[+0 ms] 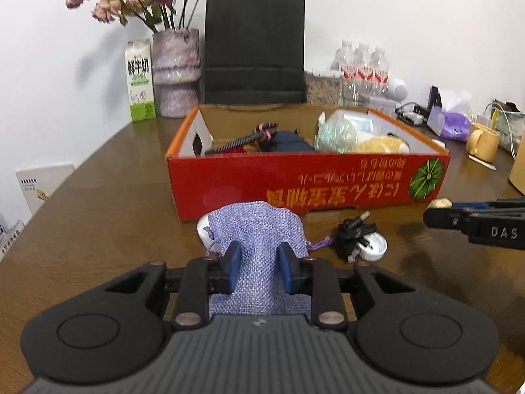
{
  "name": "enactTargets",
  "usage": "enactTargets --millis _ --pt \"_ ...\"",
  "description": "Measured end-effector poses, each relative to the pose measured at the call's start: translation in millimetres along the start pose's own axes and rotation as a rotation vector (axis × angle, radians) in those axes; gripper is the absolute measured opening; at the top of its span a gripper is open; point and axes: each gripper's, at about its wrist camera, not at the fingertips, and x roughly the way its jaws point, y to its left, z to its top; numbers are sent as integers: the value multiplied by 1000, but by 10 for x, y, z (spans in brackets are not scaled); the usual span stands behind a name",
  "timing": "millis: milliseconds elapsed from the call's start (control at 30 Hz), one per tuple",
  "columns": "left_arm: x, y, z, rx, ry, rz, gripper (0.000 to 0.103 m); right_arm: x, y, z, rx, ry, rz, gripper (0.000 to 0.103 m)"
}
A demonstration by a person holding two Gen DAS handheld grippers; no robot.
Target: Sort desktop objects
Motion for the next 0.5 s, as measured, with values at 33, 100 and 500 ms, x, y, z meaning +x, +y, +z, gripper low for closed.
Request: enactTargets --millis 33,100,500 --pt "24 6 -7 -5 11 4 26 -1 0 -3 -1 1 0 29" --pt "54 15 -15 -11 18 4 28 0 0 -4 0 1 -1 29" --pt "259 50 175 -36 48 31 9 13 -22 -9 2 6 1 29"
